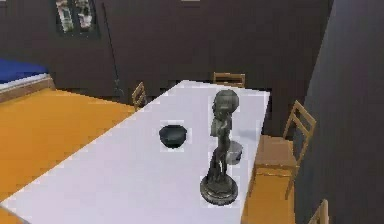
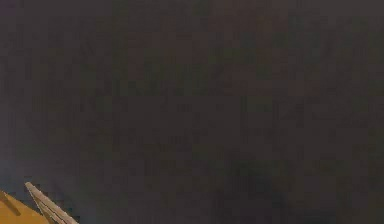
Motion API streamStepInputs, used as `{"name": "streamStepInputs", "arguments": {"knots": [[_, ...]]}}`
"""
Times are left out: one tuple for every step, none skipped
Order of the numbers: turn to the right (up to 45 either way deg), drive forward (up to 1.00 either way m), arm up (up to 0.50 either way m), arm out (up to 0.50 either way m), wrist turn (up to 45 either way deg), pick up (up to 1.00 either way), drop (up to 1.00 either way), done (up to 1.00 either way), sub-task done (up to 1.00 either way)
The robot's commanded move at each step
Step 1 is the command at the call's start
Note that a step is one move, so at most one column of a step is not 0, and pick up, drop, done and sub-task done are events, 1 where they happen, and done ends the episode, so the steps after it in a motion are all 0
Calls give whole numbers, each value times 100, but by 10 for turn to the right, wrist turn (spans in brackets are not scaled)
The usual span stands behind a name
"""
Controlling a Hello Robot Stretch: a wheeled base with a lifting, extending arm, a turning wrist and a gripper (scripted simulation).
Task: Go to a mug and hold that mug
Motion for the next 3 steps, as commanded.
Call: {"name": "streamStepInputs", "arguments": {"knots": [[-450,0,0,0,0,0,0,0,0],[-270,0,0,0,0,0,0,0,0],[0,0,50,0,0,0,0,0,0]]}}
